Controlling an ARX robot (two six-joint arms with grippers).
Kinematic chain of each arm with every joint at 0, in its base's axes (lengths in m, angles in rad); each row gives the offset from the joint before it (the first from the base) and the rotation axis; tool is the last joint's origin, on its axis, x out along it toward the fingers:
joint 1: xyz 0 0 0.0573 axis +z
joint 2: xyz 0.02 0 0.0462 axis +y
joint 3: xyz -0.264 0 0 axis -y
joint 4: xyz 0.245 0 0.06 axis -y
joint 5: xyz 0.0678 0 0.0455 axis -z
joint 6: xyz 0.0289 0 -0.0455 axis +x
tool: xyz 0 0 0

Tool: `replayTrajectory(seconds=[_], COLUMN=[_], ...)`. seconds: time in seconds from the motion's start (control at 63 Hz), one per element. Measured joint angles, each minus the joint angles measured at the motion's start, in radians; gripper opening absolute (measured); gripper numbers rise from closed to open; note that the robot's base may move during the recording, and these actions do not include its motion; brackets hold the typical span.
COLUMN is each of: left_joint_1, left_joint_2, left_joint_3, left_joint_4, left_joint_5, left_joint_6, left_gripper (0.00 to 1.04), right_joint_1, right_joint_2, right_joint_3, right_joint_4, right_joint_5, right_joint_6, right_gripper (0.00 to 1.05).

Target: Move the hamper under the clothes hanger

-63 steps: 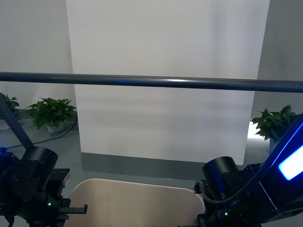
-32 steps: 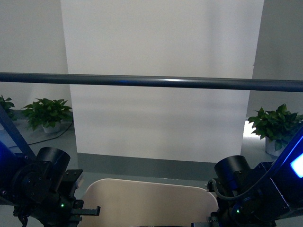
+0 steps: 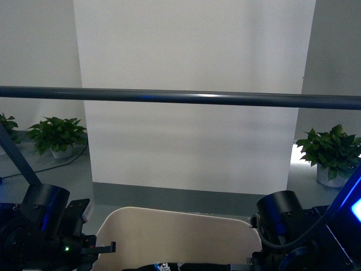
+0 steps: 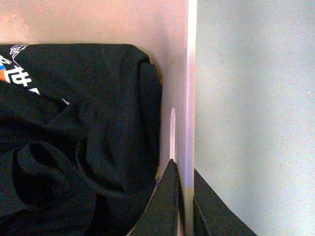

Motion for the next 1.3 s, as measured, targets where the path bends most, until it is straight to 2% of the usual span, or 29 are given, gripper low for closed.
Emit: replayTrajectory(seconds=[0.349, 0.603, 1.111, 1.302], left_joint_1=[0.016, 0.024, -0.030, -0.020], left_joint_2=[-0.129, -0.177, -0.174, -0.131], left_joint_3=[-0.210, -0.356, -0.375, -0.360], left_joint_4=[0.014, 0.059, 0.122, 0.132], left_joint_5=[0.010, 0.012, -0.007, -0.026], left_joint_6=[0.003, 0.010, -0.008, 0.000], left_gripper=[0.04, 0.04, 0.04, 0.04], right_joint_1=[0.000, 0.002, -0.016, -0.008], right_joint_2=[-0.114, -0.156, -0.144, -0.095], right_joint_3=[-0.158, -0.232, -0.283, -0.282], right_joint_4=[0.026, 0.010, 0.082, 0.111], right_joint_5=[-0.044, -0.043, -0.028, -0.029], right_joint_6=[0.023, -0.023, -0.021, -0.006], right_gripper=[0.03, 0.03, 0.03, 0.03])
